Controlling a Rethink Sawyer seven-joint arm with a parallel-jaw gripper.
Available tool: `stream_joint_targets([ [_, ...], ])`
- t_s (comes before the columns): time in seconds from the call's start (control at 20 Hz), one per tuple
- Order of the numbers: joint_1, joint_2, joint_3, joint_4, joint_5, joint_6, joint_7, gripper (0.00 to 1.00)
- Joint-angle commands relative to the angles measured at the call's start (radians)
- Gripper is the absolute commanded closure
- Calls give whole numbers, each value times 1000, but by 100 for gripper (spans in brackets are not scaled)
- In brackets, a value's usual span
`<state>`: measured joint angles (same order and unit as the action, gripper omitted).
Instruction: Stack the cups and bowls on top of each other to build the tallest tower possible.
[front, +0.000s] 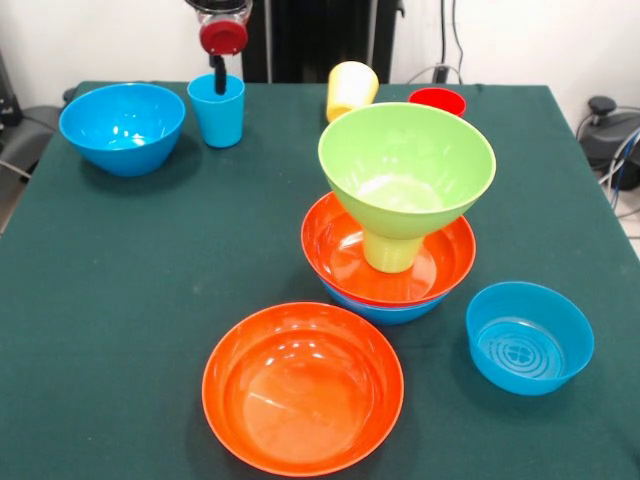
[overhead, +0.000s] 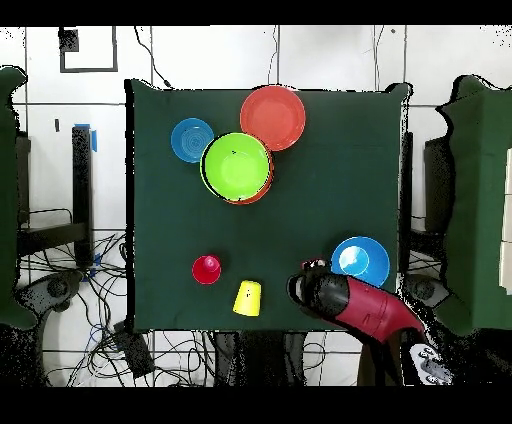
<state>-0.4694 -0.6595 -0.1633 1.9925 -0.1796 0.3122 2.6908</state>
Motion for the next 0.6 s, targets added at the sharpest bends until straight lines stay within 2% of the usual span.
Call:
stream_joint_targets([
  [0.05,-3,60,112,37,-59,-67,-34,0],
  [0.6,4,101,122,35,-57,-123,0,0],
])
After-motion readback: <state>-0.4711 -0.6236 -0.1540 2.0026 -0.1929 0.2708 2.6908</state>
